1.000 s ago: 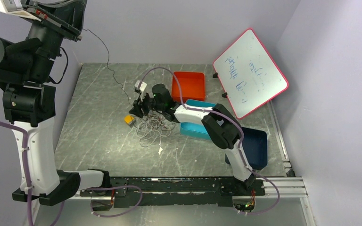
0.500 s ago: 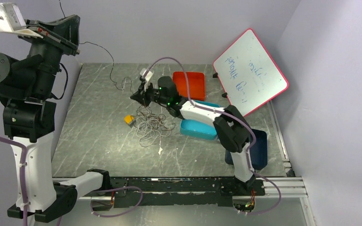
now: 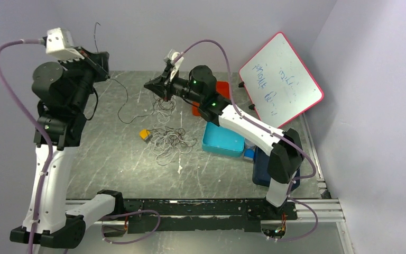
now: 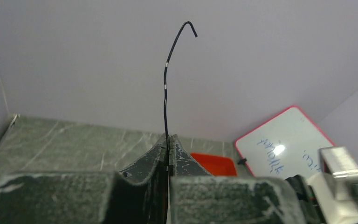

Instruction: Untangle the cables

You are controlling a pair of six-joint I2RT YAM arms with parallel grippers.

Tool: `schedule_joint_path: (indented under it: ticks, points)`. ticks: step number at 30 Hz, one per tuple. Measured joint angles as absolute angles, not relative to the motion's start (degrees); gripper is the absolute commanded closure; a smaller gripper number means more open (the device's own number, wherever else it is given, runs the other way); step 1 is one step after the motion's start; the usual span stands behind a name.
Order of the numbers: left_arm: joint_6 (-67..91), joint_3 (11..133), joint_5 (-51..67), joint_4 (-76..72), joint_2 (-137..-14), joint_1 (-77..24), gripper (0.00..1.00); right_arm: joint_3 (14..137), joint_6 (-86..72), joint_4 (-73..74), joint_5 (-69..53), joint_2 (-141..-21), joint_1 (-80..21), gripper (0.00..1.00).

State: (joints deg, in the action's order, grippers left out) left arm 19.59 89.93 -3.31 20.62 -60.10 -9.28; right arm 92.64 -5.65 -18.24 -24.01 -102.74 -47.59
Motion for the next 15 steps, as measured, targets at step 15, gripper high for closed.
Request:
schedule_joint_path:
  ticks: [15]
  points:
    - [27.59,82.04,4.78,18.24,-64.99,6.11,0.93,92.29,-10.39,-9.39,-24.05,-103.55,-47.75,1.0]
